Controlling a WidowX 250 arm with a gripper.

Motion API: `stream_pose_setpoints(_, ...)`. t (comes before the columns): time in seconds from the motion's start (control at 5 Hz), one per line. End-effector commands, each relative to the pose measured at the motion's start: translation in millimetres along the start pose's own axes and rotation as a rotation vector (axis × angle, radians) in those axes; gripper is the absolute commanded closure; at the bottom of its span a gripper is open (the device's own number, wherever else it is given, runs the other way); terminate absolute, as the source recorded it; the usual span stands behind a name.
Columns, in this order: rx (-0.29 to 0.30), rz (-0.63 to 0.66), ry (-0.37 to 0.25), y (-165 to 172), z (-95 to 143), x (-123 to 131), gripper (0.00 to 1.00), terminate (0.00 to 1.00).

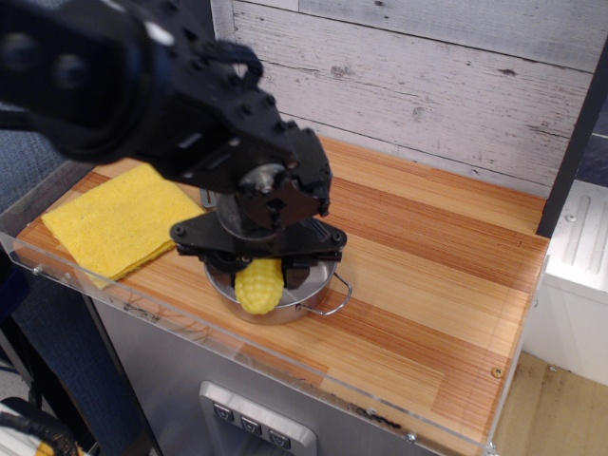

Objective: Move the corn into the pot.

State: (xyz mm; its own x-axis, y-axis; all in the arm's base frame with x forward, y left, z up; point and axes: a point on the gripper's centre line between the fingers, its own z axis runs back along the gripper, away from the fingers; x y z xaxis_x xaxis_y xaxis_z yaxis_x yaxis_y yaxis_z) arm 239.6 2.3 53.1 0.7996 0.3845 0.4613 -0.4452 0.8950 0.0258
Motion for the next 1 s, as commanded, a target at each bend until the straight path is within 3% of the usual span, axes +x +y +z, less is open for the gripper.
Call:
stream_pose_setpoints(0.0, -0.029, 0.002, 0.020, -4.7, -17.6, 6.4, 1.00, 0.00)
stream_pose_setpoints(0.4, -0.039, 0.020, 0.053, -5.0, -22.4, 1.6, 1.00, 0.00)
stream_pose_setpoints(0.6, -0.041, 0.019, 0.066, -5.4, -20.5, 1.9, 0.00, 0.00)
stream_pose_setpoints(0.8, -0.041, 0.019, 0.071, -7.2, -18.9, 2.1, 0.00, 0.00)
